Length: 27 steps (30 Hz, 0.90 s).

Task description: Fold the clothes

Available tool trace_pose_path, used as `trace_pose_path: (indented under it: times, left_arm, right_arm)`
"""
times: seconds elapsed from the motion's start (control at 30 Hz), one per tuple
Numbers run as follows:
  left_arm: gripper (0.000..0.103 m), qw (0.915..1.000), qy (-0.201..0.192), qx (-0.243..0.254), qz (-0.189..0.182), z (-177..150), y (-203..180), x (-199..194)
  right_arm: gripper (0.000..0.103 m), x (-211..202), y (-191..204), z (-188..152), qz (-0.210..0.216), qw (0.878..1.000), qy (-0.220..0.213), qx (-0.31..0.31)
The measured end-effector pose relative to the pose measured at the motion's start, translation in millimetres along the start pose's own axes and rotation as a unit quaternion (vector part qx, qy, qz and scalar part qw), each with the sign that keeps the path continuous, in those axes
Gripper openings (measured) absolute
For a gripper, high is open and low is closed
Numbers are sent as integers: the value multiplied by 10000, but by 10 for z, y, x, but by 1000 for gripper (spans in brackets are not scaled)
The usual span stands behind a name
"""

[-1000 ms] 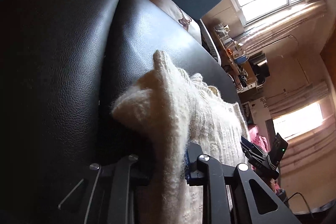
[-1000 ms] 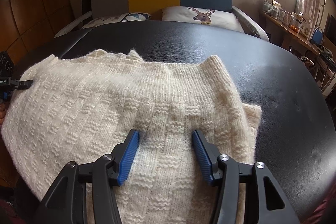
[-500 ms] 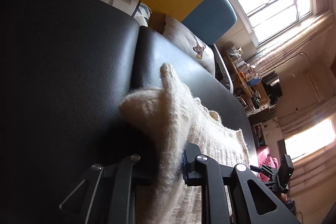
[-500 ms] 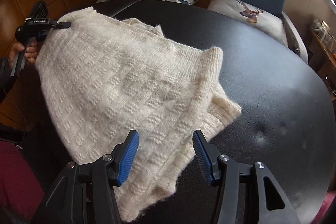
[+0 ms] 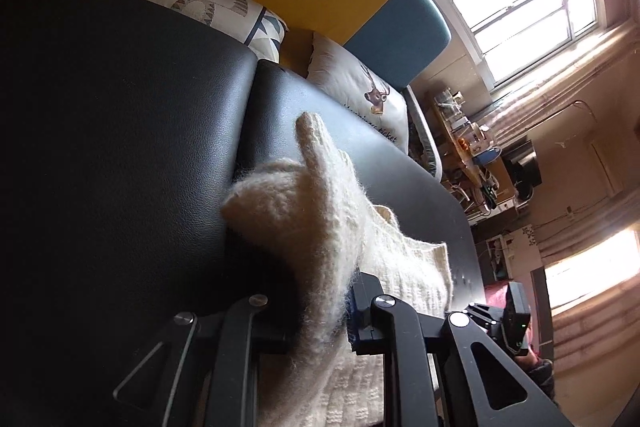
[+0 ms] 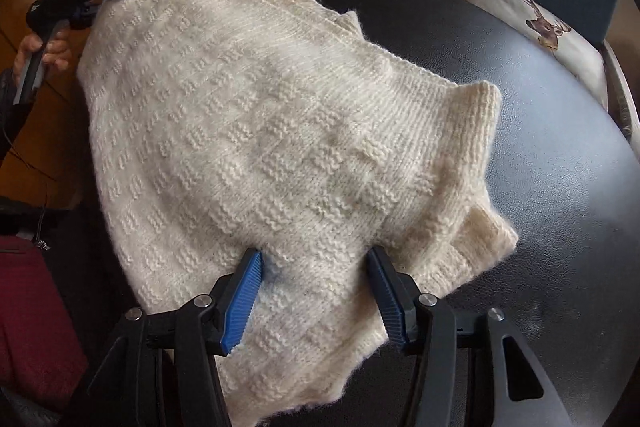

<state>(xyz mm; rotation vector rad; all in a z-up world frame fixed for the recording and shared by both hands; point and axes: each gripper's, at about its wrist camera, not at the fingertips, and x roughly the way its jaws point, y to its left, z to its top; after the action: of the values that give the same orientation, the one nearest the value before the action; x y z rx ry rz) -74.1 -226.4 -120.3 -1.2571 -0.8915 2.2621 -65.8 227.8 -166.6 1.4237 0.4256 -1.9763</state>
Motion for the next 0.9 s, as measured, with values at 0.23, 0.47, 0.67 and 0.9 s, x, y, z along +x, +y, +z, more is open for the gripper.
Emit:
trace_pose_path:
  times: [0.23, 0.47, 0.67, 0.9]
  left_arm:
    - [18, 9967, -158, -295, -737, -131, -444, -33]
    - [18, 9951, -216, -463, -845, -48, -1009, 128]
    - [18, 9947, -155, -558, -854, -26, -1523, 370]
    - [18, 9972, 232, -555, -436, -186, -2053, 1078]
  right_arm:
    - [60, 22, 47, -36, -194, 9992, -182, 287]
    - [61, 21, 69, -65, -229, 9971, -446, 578]
    - [61, 18, 43, -111, -78, 9934, -827, 785]
    - [61, 2, -55, -270, 281, 9853, -1365, 985]
